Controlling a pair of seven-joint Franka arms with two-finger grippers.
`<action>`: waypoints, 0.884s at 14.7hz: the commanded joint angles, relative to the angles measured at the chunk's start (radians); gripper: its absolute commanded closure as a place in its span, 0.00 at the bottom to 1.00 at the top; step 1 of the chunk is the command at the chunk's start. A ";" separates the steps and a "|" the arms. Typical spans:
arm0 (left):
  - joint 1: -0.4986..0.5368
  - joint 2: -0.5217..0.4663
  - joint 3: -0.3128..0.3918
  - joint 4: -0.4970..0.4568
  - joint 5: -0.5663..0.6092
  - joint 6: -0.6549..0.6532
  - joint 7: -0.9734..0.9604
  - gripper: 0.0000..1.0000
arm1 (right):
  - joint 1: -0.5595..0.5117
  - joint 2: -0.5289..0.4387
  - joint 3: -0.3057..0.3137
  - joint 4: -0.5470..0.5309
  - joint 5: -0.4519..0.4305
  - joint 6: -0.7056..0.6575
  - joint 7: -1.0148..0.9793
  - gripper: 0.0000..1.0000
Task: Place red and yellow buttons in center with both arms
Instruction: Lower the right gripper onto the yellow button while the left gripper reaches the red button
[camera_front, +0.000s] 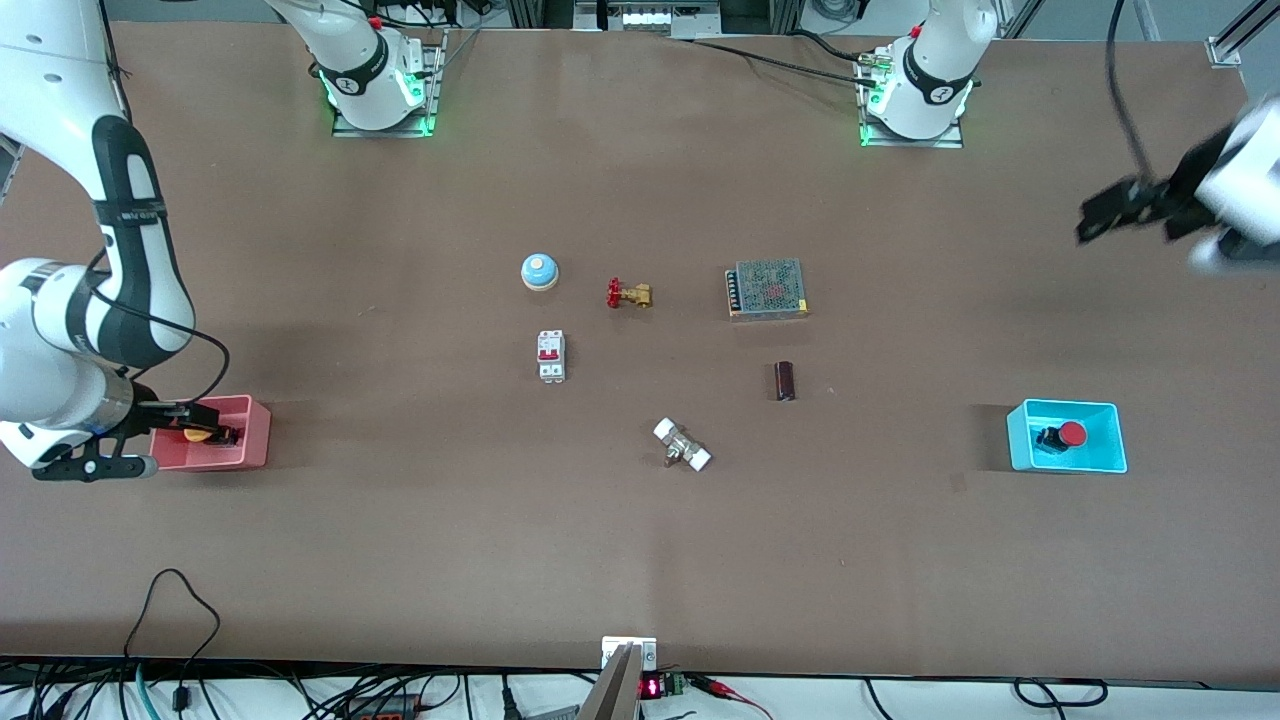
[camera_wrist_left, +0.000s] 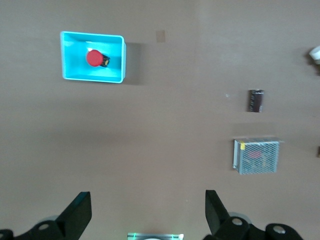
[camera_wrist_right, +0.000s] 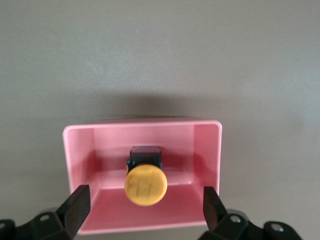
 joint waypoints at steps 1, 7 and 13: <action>0.005 0.200 -0.001 0.139 0.012 0.016 0.000 0.00 | -0.021 0.025 0.010 0.024 -0.008 0.004 -0.038 0.00; 0.063 0.338 0.005 0.071 0.062 0.313 0.124 0.00 | -0.041 0.049 0.013 0.024 0.021 0.002 -0.058 0.00; 0.164 0.400 0.004 -0.072 0.053 0.596 0.231 0.00 | -0.044 0.069 0.018 0.025 0.043 0.004 -0.059 0.00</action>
